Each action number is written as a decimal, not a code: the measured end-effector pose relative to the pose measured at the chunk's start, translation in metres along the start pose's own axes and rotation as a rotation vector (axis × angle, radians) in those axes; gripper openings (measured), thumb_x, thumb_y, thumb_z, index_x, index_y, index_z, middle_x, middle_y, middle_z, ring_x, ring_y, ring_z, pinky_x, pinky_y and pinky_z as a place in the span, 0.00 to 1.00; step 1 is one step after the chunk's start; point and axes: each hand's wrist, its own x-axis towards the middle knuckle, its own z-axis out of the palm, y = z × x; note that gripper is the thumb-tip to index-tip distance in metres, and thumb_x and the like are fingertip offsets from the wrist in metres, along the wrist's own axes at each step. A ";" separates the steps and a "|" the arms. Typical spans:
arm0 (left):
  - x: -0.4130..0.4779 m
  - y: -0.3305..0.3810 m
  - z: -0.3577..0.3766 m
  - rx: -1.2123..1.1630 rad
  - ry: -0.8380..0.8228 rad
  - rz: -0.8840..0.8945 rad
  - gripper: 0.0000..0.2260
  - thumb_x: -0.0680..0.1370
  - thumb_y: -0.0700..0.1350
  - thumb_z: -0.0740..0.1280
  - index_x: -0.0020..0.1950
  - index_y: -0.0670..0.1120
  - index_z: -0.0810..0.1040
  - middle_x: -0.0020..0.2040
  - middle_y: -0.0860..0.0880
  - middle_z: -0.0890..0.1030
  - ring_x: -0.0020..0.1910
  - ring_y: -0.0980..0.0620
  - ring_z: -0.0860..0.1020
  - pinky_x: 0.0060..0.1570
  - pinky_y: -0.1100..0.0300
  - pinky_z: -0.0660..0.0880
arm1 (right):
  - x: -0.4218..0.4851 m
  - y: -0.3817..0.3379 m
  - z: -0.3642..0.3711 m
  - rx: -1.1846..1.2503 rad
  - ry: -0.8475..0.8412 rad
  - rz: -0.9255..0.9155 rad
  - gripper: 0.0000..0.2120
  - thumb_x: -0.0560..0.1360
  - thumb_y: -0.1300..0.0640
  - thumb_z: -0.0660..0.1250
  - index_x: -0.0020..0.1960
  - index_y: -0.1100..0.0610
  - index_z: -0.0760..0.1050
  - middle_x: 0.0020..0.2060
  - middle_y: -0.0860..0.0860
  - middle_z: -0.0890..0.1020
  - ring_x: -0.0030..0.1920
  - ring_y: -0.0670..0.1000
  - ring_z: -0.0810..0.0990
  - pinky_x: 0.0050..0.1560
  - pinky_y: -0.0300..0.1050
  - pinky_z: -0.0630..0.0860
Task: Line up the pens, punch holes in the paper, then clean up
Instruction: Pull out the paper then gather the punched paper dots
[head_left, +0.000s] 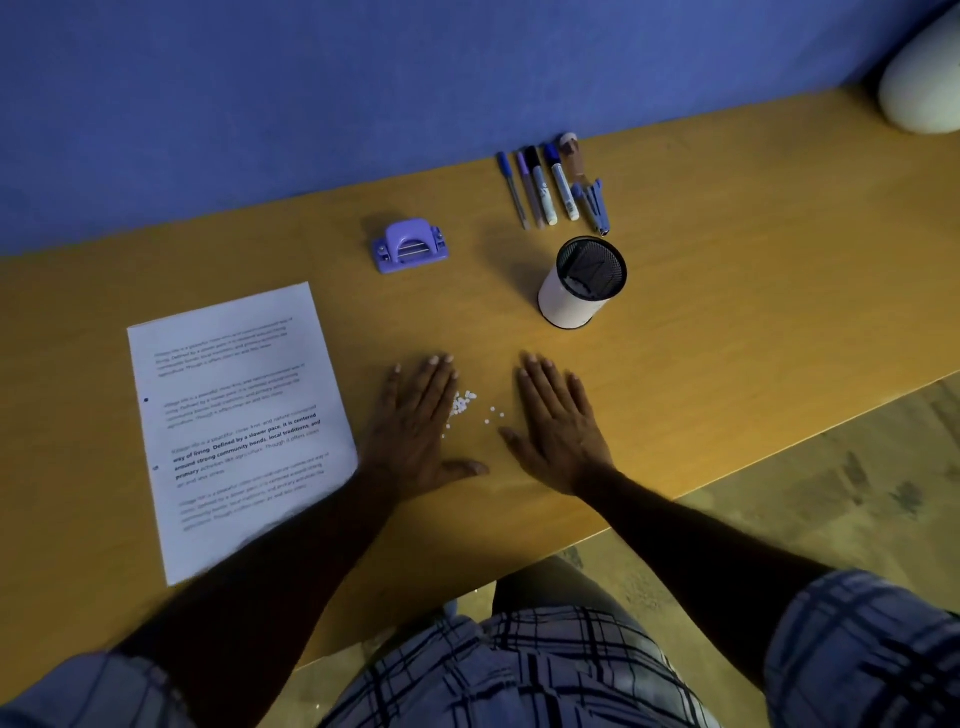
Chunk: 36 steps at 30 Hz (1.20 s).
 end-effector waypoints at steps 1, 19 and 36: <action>0.002 0.007 0.000 0.013 -0.006 0.011 0.55 0.66 0.80 0.40 0.79 0.41 0.47 0.80 0.42 0.44 0.79 0.44 0.42 0.74 0.38 0.44 | 0.000 0.000 -0.001 -0.007 -0.002 -0.008 0.38 0.80 0.34 0.47 0.80 0.54 0.41 0.80 0.52 0.45 0.80 0.53 0.41 0.77 0.60 0.49; -0.029 -0.029 -0.004 -0.052 0.032 -0.041 0.53 0.69 0.79 0.48 0.78 0.38 0.55 0.79 0.38 0.52 0.79 0.41 0.50 0.73 0.35 0.50 | 0.003 -0.040 -0.001 -0.043 -0.056 0.063 0.52 0.71 0.22 0.46 0.80 0.58 0.40 0.80 0.56 0.43 0.79 0.55 0.40 0.78 0.59 0.45; -0.055 -0.006 0.006 -0.026 -0.001 -0.035 0.55 0.68 0.79 0.46 0.76 0.33 0.56 0.78 0.35 0.51 0.78 0.38 0.49 0.73 0.35 0.48 | 0.000 -0.064 0.002 -0.077 -0.049 -0.184 0.47 0.74 0.25 0.49 0.80 0.56 0.46 0.80 0.55 0.46 0.80 0.55 0.42 0.77 0.61 0.49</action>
